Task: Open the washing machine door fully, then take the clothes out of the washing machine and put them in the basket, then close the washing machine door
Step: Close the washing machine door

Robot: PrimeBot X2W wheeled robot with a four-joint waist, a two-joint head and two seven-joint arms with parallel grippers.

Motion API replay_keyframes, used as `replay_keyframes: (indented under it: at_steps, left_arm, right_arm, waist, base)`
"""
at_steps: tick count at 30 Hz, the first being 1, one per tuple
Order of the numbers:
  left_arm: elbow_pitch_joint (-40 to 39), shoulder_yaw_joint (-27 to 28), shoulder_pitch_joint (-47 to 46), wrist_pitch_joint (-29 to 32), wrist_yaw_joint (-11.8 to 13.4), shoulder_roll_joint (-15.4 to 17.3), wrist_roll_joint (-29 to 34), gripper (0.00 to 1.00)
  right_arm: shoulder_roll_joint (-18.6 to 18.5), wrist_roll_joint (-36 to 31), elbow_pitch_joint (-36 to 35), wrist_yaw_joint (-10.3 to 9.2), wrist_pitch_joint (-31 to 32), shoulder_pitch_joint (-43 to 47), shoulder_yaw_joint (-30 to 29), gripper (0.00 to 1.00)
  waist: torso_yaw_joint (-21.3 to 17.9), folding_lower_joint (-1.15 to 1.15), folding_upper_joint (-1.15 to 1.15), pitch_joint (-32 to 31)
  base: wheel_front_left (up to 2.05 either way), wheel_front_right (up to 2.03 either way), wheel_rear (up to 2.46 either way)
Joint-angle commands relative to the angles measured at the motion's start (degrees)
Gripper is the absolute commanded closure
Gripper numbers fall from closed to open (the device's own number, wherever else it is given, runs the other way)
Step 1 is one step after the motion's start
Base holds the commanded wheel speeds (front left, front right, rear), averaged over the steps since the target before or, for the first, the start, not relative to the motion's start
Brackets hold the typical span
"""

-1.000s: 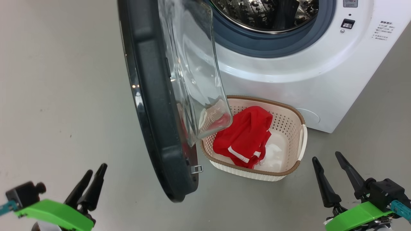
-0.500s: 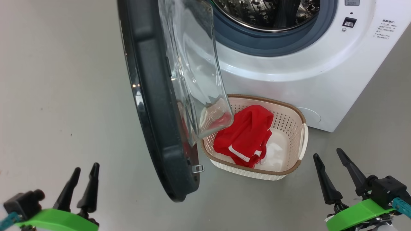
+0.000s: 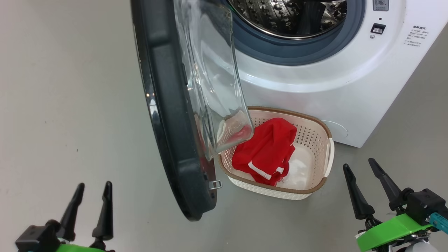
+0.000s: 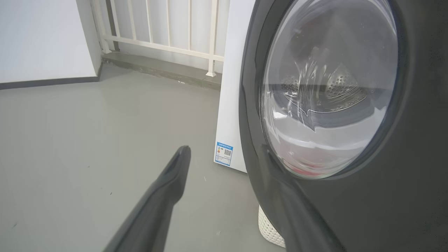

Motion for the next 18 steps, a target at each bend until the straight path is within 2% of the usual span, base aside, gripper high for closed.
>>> replay_keyframes:
  at_steps: [1,10,18]
  left_arm:
    - [-2.5,3.5,-0.1,-0.7,-0.3,0.2,1.6,0.00]
    - [-7.3,8.0,2.2,-0.7,-0.3,-3.2,8.7,0.00]
    - [-5.7,7.1,4.1,-0.7,-0.3,-4.3,11.1,0.00]
  right_arm:
    - [-0.8,0.5,-1.5,0.26,-0.4,-1.3,0.9,0.00]
    - [-0.9,0.6,-1.7,0.26,-0.4,-1.1,0.5,0.00]
    - [-0.5,0.6,-1.4,0.26,-0.4,-0.5,0.5,0.00]
  waist:
    - [0.0,0.00,0.00,-0.1]
    - [0.0,0.00,0.00,-0.6]
    - [-0.3,0.00,0.00,-1.1]
  base:
    - [0.00,0.00,0.00]
    - [0.00,0.00,0.00]
    - [0.00,0.00,0.00]
